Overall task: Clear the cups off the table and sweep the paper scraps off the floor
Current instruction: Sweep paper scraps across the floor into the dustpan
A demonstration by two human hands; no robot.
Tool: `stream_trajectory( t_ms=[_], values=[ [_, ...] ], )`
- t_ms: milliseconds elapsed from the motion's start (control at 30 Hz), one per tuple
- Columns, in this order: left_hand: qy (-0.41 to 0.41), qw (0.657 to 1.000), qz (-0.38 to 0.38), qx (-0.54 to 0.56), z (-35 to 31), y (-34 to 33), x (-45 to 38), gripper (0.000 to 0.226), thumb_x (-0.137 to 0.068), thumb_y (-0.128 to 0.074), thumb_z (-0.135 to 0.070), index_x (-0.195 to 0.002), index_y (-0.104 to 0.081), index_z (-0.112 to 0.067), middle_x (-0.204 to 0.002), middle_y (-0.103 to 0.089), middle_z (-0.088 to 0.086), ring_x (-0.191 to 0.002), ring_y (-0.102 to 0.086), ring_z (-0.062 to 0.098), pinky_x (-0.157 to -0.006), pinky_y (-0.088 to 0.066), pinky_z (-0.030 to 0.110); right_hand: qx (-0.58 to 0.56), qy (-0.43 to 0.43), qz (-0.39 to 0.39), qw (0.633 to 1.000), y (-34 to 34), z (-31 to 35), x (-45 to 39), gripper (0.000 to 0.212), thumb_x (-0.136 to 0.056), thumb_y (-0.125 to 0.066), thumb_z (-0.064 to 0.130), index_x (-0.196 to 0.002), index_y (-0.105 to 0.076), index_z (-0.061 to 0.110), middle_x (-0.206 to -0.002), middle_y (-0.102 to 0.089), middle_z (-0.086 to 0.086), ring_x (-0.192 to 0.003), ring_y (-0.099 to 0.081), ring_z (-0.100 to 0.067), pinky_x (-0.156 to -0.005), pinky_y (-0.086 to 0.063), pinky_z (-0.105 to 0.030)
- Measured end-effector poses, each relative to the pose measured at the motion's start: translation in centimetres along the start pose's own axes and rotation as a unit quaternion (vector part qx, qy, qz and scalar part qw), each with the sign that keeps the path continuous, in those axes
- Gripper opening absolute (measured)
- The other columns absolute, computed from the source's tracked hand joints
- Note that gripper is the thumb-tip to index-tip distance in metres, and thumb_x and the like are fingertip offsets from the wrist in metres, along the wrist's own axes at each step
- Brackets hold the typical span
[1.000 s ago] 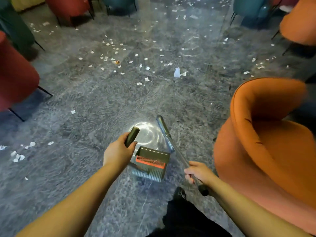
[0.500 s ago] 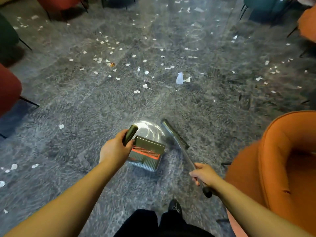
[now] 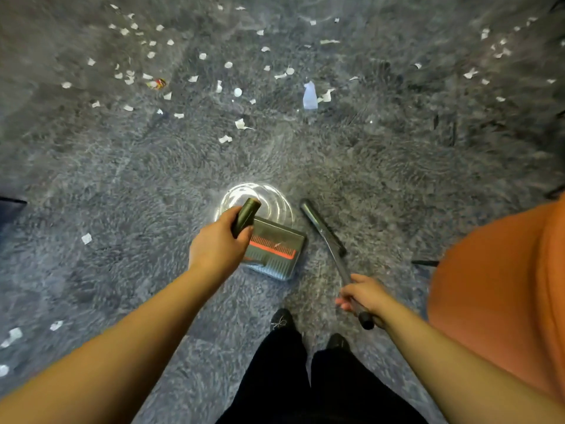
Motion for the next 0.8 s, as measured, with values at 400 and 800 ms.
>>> stream_trajectory(
  t_ms=[400,800],
  values=[
    [-0.002,1.000,0.015,-0.006,-1.6,0.0,-2.5,0.041,-0.092,-0.056,-0.042,-0.131,-0.050,-0.034,-0.095,-0.069,0.002,-0.082,-0.062,0.026,-0.066,-0.050,0.036,-0.059,-0.027,0.038,0.997,-1.4,0.5,-1.0,0.047,-0.093,-0.052,-0.003,-0.138,-0.040,0.007,-0.078,-0.048,-0.009,-0.052,-0.038,-0.012,-0.035,-0.035,-0.018],
    [0.020,0.999,0.021,-0.013,-2.0,1.1,-5.3,0.035,-0.093,-0.056,-0.042,-0.127,-0.053,-0.034,-0.082,-0.065,-0.001,-0.075,-0.060,0.025,-0.061,-0.039,0.030,-0.056,0.040,-0.002,0.998,0.4,8.8,-0.3,0.071,-0.090,-0.048,-0.012,-0.151,-0.024,0.016,-0.083,-0.051,-0.013,-0.050,-0.039,-0.015,-0.036,-0.035,-0.022]
  ],
)
Point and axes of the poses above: each hand's wrist, its own x-axis away from the middle knuckle, its own y-axis out of the back of the hand, z = x × y, the point moved 9 cm from there along -x, towards the middle knuckle
